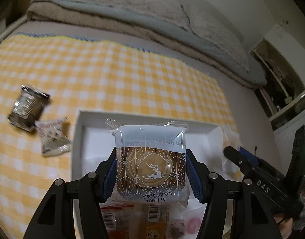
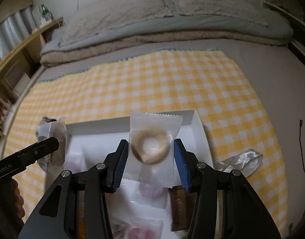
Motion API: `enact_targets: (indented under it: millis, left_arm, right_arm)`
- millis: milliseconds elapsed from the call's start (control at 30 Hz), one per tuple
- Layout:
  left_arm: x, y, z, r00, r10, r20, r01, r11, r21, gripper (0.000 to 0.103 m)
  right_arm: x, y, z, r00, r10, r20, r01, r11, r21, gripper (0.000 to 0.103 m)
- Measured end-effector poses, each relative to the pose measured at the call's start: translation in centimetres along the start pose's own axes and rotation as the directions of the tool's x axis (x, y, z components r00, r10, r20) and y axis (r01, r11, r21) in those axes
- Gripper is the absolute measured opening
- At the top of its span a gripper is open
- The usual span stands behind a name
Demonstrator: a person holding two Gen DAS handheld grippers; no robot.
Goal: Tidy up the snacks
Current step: 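Carry the silver cake with the left tool while the right tool carries the ring-biscuit packet over the tray, then open both tools to release the silver cake and ring-biscuit packet into the tray, then lift both tools away from the tray toward the dark cake and printed packet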
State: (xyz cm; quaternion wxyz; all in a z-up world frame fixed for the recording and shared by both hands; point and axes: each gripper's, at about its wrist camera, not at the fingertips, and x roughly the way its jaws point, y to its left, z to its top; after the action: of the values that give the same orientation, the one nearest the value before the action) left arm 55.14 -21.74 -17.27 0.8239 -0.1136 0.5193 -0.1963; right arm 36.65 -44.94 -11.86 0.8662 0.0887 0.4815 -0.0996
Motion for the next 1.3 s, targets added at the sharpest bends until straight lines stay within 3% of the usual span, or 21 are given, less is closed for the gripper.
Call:
enact_targets:
  millis: [200, 367, 567, 700, 800, 1000, 1300]
  left_arm:
    - [3.4, 0.5, 0.9, 0.999, -0.023, -0.024, 0.023, 1.0, 0.0, 0.06]
    - [5.2, 1.5, 1.0, 0.999, -0.018, -0.041, 0.017, 1.0, -0.009, 0.06]
    - [5.1, 1.8, 1.0, 0.999, 0.036, -0.016, -0.036, 0.999, 0.001, 0.062]
    - [4.4, 1.5, 1.1, 0.999, 0.046, 0.012, -0.047, 0.998, 0.04, 0.074]
    - [4.1, 1.1, 1.0, 0.998, 0.056, 0.014, -0.057, 0.996, 0.066, 0.075]
    - [3.7, -0.5, 0.4, 0.997, 0.077, 0.014, -0.078, 0.989, 0.125, 0.082]
    - [2.0, -3.1, -1.4, 0.995, 0.095, 0.011, -0.095, 0.975, 0.203, 0.083]
  right_arm:
    - [3.1, -1.3, -0.3, 0.994, -0.073, -0.075, 0.07, 0.996, -0.05, 0.047]
    - [5.0, -2.3, -0.1, 0.991, -0.084, -0.106, 0.079, 0.996, -0.05, 0.048]
    - [6.3, -2.9, 0.1, 0.983, -0.138, -0.12, 0.13, 0.989, -0.071, 0.051]
    - [5.8, -3.6, 0.3, 0.988, -0.108, -0.111, 0.107, 0.994, -0.019, 0.06]
    - [5.4, -3.6, 0.3, 0.989, -0.1, -0.108, 0.099, 0.995, -0.011, 0.064]
    - [4.2, -3.3, -0.1, 0.991, -0.086, -0.105, 0.087, 0.996, 0.005, 0.064]
    - [1.3, -2.7, -0.8, 0.994, -0.075, -0.073, 0.078, 0.996, 0.035, 0.065]
